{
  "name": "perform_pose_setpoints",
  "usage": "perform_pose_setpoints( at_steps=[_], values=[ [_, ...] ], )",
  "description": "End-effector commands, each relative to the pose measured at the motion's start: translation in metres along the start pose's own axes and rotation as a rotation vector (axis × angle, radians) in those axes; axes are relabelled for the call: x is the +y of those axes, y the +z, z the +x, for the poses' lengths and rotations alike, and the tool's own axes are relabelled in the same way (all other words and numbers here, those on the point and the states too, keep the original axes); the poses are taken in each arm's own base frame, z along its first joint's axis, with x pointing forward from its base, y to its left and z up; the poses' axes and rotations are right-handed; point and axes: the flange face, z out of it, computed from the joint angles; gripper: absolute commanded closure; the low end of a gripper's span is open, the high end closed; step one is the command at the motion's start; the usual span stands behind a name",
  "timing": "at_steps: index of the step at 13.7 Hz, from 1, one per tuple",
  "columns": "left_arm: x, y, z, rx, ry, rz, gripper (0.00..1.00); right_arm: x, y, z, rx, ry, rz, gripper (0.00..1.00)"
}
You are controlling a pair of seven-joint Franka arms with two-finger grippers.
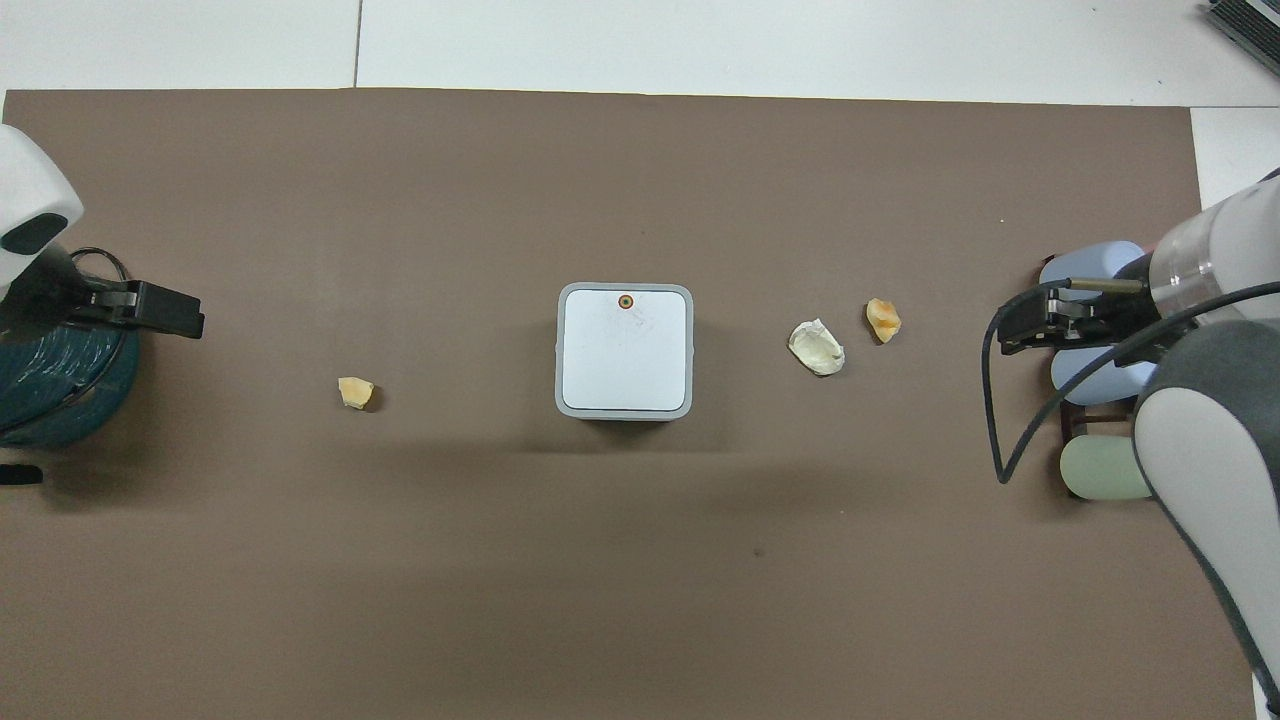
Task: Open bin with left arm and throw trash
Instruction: 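Reach the left gripper over to the white bin lid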
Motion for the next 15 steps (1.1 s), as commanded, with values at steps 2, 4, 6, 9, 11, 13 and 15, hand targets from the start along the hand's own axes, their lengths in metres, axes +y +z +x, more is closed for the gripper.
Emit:
perform_pose_setpoints(
  at_steps=[2, 4, 6, 9, 11, 13, 15],
  values=[
    [0.007, -0.003, -0.008, -0.004, 0.017, 0.023, 0.0, 0.005, -0.001, -0.006, -0.001, -0.017, 0.001, 0.0],
    [0.008, -0.003, -0.008, -0.006, 0.017, 0.023, 0.0, 0.005, -0.001, -0.006, -0.001, -0.017, 0.001, 0.0],
    [0.016, 0.0, -0.009, -0.018, 0.029, 0.021, 0.0, 0.005, -0.002, -0.006, 0.001, -0.017, 0.001, 0.0],
    [0.071, 0.003, -0.014, -0.027, 0.113, 0.02, 0.0, 0.005, -0.001, -0.006, -0.001, -0.017, 0.001, 0.0],
    [0.124, 0.003, -0.02, -0.01, 0.102, 0.019, 0.0, 0.005, -0.001, -0.006, -0.001, -0.017, 0.001, 0.0],
    [0.181, 0.004, -0.027, 0.041, -0.004, 0.0, 0.0, 0.005, -0.001, -0.006, -0.001, -0.017, 0.001, 0.0],
    [0.225, 0.007, -0.032, 0.106, -0.12, -0.043, 0.0, 0.005, -0.001, -0.006, -0.001, -0.016, 0.001, 0.0]
  ],
)
